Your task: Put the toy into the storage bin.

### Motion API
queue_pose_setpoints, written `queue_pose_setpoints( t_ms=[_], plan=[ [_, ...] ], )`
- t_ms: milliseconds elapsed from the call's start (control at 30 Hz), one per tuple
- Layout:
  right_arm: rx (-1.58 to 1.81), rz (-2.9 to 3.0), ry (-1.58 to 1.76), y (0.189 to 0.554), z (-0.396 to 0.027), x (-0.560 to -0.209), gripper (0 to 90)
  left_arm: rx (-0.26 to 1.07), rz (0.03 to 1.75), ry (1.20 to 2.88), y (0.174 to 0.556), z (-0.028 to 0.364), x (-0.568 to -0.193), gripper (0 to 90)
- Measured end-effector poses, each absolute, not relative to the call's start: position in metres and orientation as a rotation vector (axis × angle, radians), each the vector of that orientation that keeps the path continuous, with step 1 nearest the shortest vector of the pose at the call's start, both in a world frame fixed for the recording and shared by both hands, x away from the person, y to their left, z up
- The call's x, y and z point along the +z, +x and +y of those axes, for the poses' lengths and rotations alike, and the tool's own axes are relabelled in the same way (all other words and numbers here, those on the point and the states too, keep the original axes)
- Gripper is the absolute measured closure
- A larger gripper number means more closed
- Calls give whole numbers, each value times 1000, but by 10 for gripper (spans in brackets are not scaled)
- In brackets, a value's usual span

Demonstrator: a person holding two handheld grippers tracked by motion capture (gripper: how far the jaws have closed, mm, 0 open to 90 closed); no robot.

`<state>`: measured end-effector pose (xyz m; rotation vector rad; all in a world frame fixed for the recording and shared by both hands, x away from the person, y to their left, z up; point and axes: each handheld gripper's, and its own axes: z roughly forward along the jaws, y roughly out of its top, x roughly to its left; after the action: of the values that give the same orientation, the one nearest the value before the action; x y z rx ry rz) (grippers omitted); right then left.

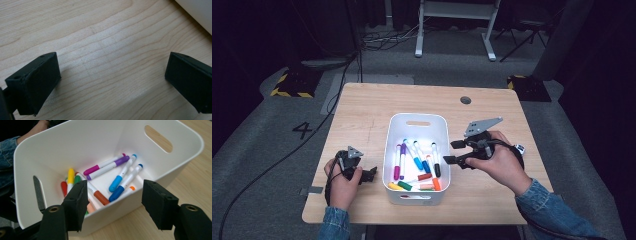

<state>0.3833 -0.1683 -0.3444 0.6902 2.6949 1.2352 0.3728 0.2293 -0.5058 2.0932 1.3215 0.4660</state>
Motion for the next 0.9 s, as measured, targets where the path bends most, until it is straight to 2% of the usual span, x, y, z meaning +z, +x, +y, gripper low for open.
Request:
queue_pose_setpoints(
  t_ms=[900],
  plan=[
    [1152,2453,987,427,-305,-365,346,458,1323,2093,369,230,-506,1]
  ],
)
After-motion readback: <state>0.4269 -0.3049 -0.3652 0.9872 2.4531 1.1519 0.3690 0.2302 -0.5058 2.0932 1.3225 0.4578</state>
